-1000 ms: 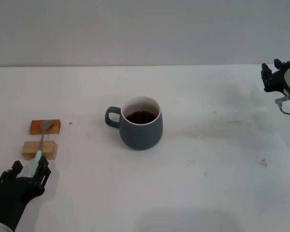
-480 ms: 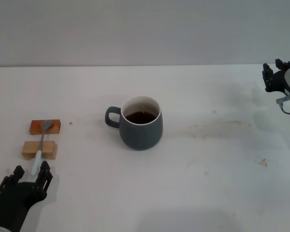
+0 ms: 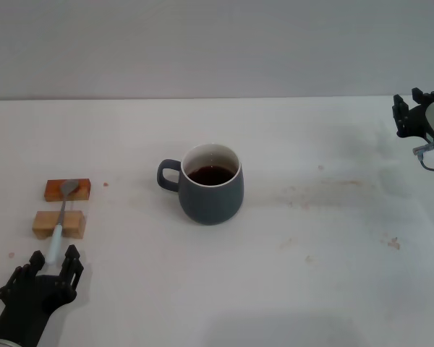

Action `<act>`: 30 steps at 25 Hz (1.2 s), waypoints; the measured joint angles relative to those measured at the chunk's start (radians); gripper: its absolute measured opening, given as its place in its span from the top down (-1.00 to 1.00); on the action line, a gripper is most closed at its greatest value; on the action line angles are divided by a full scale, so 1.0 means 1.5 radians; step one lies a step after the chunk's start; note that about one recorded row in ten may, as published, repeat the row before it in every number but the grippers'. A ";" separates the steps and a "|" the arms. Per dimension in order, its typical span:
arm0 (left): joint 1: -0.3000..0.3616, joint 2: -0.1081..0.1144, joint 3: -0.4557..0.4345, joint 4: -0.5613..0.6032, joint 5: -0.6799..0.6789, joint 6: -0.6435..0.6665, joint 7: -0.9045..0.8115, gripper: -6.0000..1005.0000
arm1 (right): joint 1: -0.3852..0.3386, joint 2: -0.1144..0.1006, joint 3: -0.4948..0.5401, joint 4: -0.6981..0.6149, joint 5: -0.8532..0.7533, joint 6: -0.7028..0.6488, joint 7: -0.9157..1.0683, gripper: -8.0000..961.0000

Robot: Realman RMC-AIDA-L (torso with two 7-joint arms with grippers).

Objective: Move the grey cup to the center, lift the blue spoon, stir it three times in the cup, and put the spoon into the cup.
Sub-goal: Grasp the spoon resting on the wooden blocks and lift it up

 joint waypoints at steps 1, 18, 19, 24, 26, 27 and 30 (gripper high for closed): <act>0.000 0.000 0.000 0.000 0.000 0.000 0.000 -0.13 | 0.000 0.000 0.000 0.000 0.000 0.000 0.000 0.38; -0.006 0.004 -0.004 -0.001 -0.001 0.000 0.001 -0.06 | 0.000 0.000 -0.002 0.000 -0.001 0.004 0.000 0.38; -0.006 0.004 -0.004 -0.001 -0.001 0.000 0.001 -0.06 | 0.000 0.000 -0.002 0.000 -0.001 0.006 0.000 0.38; -0.009 0.004 -0.007 -0.003 -0.001 -0.002 0.010 -0.06 | 0.000 0.000 -0.003 0.000 -0.001 0.009 0.000 0.38; -0.009 0.003 -0.009 -0.002 -0.002 -0.003 0.011 -0.06 | 0.000 0.000 -0.004 0.000 -0.001 0.009 0.000 0.38; -0.009 0.003 -0.010 -0.001 -0.002 -0.003 0.011 -0.06 | 0.000 0.000 -0.004 0.000 -0.001 0.009 0.000 0.38; -0.009 0.003 -0.010 0.000 -0.002 -0.003 0.011 -0.05 | 0.000 0.000 -0.004 0.000 -0.001 0.009 0.000 0.38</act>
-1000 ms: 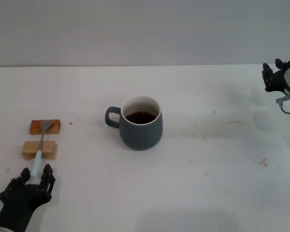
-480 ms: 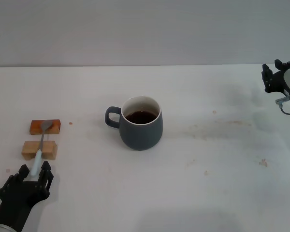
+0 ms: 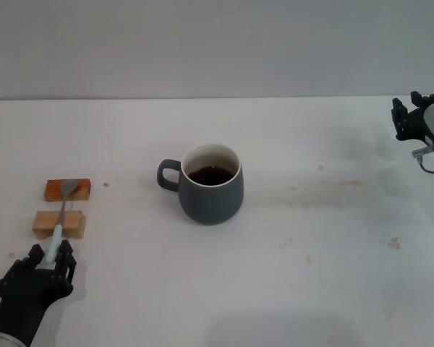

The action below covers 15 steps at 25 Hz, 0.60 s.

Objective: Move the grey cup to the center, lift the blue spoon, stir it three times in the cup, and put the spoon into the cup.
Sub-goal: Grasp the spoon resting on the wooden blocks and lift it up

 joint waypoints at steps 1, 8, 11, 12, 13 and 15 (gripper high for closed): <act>-0.001 0.000 0.000 0.000 0.000 0.000 0.001 -0.03 | 0.000 0.000 0.000 0.000 0.000 0.000 0.000 0.38; -0.004 0.000 0.000 0.000 0.000 -0.002 0.006 0.16 | 0.000 0.000 0.000 0.002 0.000 0.000 0.000 0.38; -0.004 0.000 -0.001 0.000 0.000 -0.002 0.006 0.24 | 0.000 0.000 0.000 0.002 0.000 0.001 0.000 0.38; -0.004 0.000 -0.001 0.000 0.000 -0.002 0.006 0.23 | 0.000 0.000 0.000 0.002 0.000 0.001 0.000 0.38; -0.004 0.000 -0.001 0.000 0.000 -0.002 0.006 0.23 | 0.000 0.001 0.001 0.002 0.000 0.001 0.000 0.38; -0.004 0.000 -0.001 0.000 0.000 -0.002 0.006 0.22 | 0.000 0.001 0.000 0.005 0.000 0.004 0.000 0.38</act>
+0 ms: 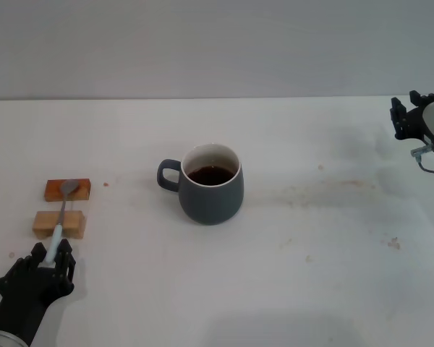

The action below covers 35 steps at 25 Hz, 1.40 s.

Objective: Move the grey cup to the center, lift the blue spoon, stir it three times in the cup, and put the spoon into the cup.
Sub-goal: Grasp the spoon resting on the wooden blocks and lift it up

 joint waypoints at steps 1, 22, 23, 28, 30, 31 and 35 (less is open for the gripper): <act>0.000 0.000 0.000 0.000 0.000 0.000 0.000 0.22 | 0.000 0.000 0.000 0.002 0.000 0.002 0.000 0.38; -0.004 -0.001 -0.002 0.008 -0.002 -0.001 0.000 0.23 | -0.001 0.002 0.003 0.014 0.001 0.014 -0.018 0.38; -0.005 -0.001 -0.002 0.009 -0.002 0.000 0.000 0.23 | -0.001 0.003 0.005 0.016 0.001 0.016 -0.023 0.38; -0.009 -0.001 -0.002 0.012 -0.002 0.000 0.000 0.34 | -0.002 0.005 0.006 0.021 0.001 0.020 -0.027 0.38; -0.009 -0.001 -0.002 0.012 -0.002 0.000 0.000 0.39 | -0.002 0.005 0.006 0.021 0.001 0.020 -0.028 0.38; -0.009 -0.001 -0.002 0.012 -0.002 0.000 0.000 0.42 | -0.002 0.005 0.006 0.021 0.001 0.020 -0.028 0.38; -0.009 -0.001 -0.002 0.012 -0.002 0.000 0.000 0.50 | -0.002 0.004 0.006 0.021 0.001 0.021 -0.030 0.38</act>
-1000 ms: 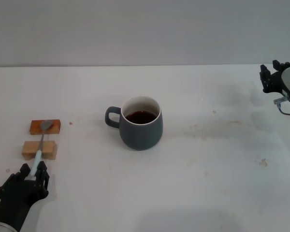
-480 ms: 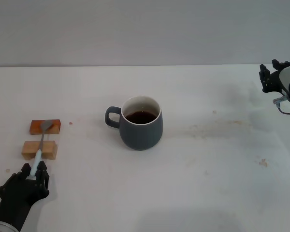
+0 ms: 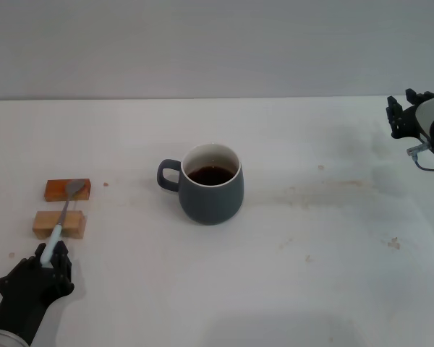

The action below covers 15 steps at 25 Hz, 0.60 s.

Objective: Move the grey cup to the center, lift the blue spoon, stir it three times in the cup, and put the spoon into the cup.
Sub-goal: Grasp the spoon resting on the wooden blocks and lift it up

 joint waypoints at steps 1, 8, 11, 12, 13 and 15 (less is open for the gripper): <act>0.000 0.000 0.000 0.000 0.000 0.001 0.000 0.50 | 0.000 0.000 0.000 0.000 0.000 0.000 0.000 0.38; 0.000 0.001 0.001 -0.001 0.000 0.002 0.000 0.50 | 0.000 0.000 0.000 0.000 0.000 0.001 -0.001 0.38; 0.001 0.001 0.002 -0.002 0.000 0.002 0.000 0.50 | 0.000 0.000 0.000 -0.001 0.000 0.001 -0.002 0.38; 0.001 0.001 0.002 -0.002 0.000 0.002 0.000 0.50 | 0.000 0.000 0.000 -0.001 0.000 0.001 -0.002 0.38; 0.001 0.001 0.002 -0.002 0.000 0.002 0.000 0.50 | 0.000 0.000 0.000 -0.001 0.000 0.001 -0.002 0.38; 0.001 0.001 0.002 -0.002 0.000 0.003 0.000 0.50 | 0.000 0.000 0.000 0.000 0.000 0.001 -0.002 0.38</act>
